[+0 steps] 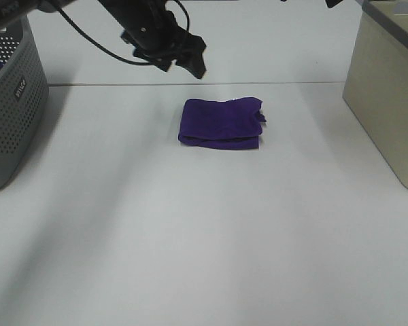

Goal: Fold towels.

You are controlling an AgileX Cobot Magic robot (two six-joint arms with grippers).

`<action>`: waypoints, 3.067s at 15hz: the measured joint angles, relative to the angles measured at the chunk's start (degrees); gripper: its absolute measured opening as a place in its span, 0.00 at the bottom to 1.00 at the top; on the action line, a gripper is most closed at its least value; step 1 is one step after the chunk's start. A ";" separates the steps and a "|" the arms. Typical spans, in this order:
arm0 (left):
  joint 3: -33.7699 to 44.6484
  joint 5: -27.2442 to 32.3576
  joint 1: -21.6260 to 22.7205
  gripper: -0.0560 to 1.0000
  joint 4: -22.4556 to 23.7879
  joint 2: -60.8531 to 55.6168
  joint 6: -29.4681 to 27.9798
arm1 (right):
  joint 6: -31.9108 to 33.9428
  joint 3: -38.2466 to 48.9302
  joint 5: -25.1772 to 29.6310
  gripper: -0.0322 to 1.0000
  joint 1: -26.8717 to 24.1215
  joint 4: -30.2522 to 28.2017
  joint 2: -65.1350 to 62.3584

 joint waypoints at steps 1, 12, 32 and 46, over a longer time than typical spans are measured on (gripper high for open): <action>-0.06 2.29 0.86 0.75 4.53 -1.60 -3.38 | 0.52 0.00 0.00 0.77 0.00 -0.52 -0.92; 17.19 8.88 14.90 0.75 14.95 -23.95 -11.40 | 7.96 30.42 0.11 0.78 0.00 -12.89 -40.57; 110.81 2.81 15.41 0.80 19.94 -144.04 -8.14 | 7.33 80.16 0.06 0.89 0.00 -12.55 -111.44; 112.76 -0.06 23.72 0.80 17.02 -144.39 -8.82 | 4.87 87.43 -9.40 0.89 0.00 -10.83 -111.44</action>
